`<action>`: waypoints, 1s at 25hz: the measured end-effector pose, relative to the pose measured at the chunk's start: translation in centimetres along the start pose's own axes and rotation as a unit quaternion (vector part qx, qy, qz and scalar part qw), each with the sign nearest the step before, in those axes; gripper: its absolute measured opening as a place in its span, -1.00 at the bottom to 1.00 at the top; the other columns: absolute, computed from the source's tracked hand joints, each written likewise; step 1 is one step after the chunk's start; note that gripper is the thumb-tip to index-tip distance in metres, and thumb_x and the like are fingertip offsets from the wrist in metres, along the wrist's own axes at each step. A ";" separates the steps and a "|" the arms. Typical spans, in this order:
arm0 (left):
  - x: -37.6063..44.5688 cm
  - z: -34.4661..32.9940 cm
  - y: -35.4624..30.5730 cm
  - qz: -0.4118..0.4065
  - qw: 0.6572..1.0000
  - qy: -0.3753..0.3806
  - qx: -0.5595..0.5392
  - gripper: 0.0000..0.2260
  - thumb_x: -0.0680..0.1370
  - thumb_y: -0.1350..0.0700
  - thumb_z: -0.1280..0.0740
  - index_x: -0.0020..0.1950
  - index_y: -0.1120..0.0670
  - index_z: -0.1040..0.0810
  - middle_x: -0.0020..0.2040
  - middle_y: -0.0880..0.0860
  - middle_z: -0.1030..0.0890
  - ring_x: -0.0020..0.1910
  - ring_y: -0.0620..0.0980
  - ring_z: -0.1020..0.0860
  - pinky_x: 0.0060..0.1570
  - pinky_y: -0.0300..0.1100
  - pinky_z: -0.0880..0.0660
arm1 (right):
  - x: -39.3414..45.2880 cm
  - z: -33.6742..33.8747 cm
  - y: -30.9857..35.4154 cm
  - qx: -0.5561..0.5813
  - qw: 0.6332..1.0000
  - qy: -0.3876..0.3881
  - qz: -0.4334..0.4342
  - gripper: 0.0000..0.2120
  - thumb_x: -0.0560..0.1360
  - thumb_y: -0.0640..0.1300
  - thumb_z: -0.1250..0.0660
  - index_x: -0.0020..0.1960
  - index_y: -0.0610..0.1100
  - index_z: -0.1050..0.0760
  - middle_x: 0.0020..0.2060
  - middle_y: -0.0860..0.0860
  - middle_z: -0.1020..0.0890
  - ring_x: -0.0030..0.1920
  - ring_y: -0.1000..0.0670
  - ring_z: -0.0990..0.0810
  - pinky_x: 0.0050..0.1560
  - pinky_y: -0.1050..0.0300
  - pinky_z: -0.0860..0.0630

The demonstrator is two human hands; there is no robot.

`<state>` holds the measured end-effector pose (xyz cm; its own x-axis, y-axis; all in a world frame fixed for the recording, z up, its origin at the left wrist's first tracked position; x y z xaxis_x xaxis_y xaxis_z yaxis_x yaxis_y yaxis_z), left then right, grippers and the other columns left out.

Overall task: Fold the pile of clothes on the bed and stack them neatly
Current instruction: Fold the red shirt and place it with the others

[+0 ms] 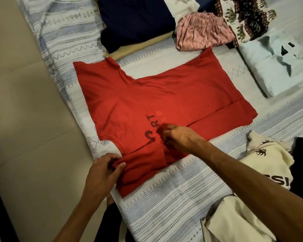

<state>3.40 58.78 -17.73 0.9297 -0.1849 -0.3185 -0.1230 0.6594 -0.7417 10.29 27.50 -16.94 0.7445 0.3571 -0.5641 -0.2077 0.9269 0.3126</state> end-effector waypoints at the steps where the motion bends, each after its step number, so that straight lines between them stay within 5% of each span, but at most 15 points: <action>1: 0.2 0.1 0.1 -0.008 1.000 0.002 0.007 -0.77 0.53 -0.27 -0.38 0.02 -0.15 -0.64 -0.06 -0.25 -0.67 -0.04 -0.18 -0.61 -0.05 -0.20 -0.54 | 0.3 0.3 0.2 -0.019 1.000 0.016 0.013 -0.81 0.56 -0.11 -0.38 0.16 0.00 -0.59 0.19 -0.01 -0.53 0.11 -0.13 -0.60 -0.08 0.06 -0.45; 6: 0.0 0.4 -0.3 0.047 0.995 -0.027 -0.084 -0.91 0.54 0.08 -0.53 -0.05 -0.10 -0.68 -0.05 -0.26 -0.69 -0.06 -0.24 -0.63 -0.11 -0.48 -0.46 | 0.2 1.8 -2.0 0.147 0.977 -0.139 -0.073 -0.90 0.48 -0.07 -0.51 0.00 0.05 -0.66 -0.07 0.06 -0.53 -0.09 -0.07 -0.62 -0.07 0.00 -0.56; 11: -0.6 0.2 -0.5 0.081 0.992 -0.055 -0.078 -0.80 0.50 -0.05 -0.54 0.07 -0.08 -0.62 -0.03 -0.19 -0.67 -0.04 -0.20 -0.62 -0.03 -0.34 -0.52 | -2.6 0.3 -2.5 0.119 0.948 -0.251 -0.156 -0.70 0.60 -0.02 -0.34 0.32 -0.02 -0.47 0.14 -0.05 -0.50 0.06 -0.12 -0.56 0.06 -0.10 -0.56; 13: -1.4 -0.1 -0.9 0.028 0.996 -0.080 0.032 -0.69 0.54 -0.12 -0.50 0.22 -0.06 -0.56 0.12 -0.12 -0.62 0.11 -0.07 -0.56 0.10 -0.09 -0.51 | -4.9 -0.5 -3.4 0.064 0.922 -0.295 -0.243 -0.65 0.66 -0.03 -0.23 0.42 -0.08 -0.40 0.27 -0.11 -0.49 0.22 -0.16 -0.50 0.19 -0.17 -0.49; 15: -2.2 -1.7 -2.8 -0.092 0.981 -0.079 0.149 -0.62 0.54 -0.13 -0.41 0.28 0.01 -0.58 0.26 0.01 -0.59 0.19 0.08 -0.52 0.15 0.03 -0.46 | -7.2 -2.3 -5.3 0.068 0.919 -0.247 -0.301 -0.51 0.72 0.04 -0.10 0.60 -0.08 -0.23 0.56 -0.11 -0.32 0.52 -0.17 -0.33 0.45 -0.20 -0.33; 19: -2.3 -7.4 -6.9 -0.266 0.940 0.007 0.213 -0.64 0.60 -0.17 -0.23 0.24 -0.05 -0.68 0.30 -0.04 -0.62 0.19 0.10 -0.61 0.17 -0.03 -0.39 | -10.0 -5.0 -9.2 0.060 0.943 -0.140 -0.297 -0.40 0.72 0.22 0.12 0.69 0.14 0.23 0.67 0.16 0.20 0.67 -0.01 0.20 0.61 -0.22 0.07; 22: 0.7 -11.0 -10.6 -0.317 0.922 0.039 0.218 -0.67 0.55 -0.16 -0.26 0.23 -0.10 -0.63 0.28 -0.10 -0.59 0.17 0.07 -0.64 0.18 -0.08 -0.35 | -10.2 -2.2 -13.0 0.070 0.940 -0.154 -0.296 -0.46 0.74 0.11 0.03 0.68 0.16 0.09 0.69 0.07 0.05 0.65 -0.08 -0.09 0.54 -0.29 -0.26; 25: 5.9 -11.2 -14.5 -0.274 0.938 0.016 0.212 -0.68 0.60 -0.17 -0.24 0.29 -0.11 -0.56 0.28 -0.12 -0.56 0.25 -0.01 -0.53 0.20 -0.05 -0.41 | -9.3 2.2 -17.6 -0.019 0.946 -0.169 -0.276 -0.43 0.65 -0.14 -0.23 0.59 0.10 -0.14 0.57 -0.02 -0.23 0.27 -0.18 -0.53 0.13 -0.20 -0.62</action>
<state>6.76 39.95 -15.51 0.8017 -0.5974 0.0198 0.5253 0.6883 -0.5003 8.41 7.60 -15.48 0.9052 -0.2331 -0.3553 0.2530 0.9674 0.0098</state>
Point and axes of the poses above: each hand's wrist, its own x-axis towards the middle knuckle, its own z-axis out of the back of the hand, y = z × x, the point moved 4 cm from there along x, towards the middle knuckle
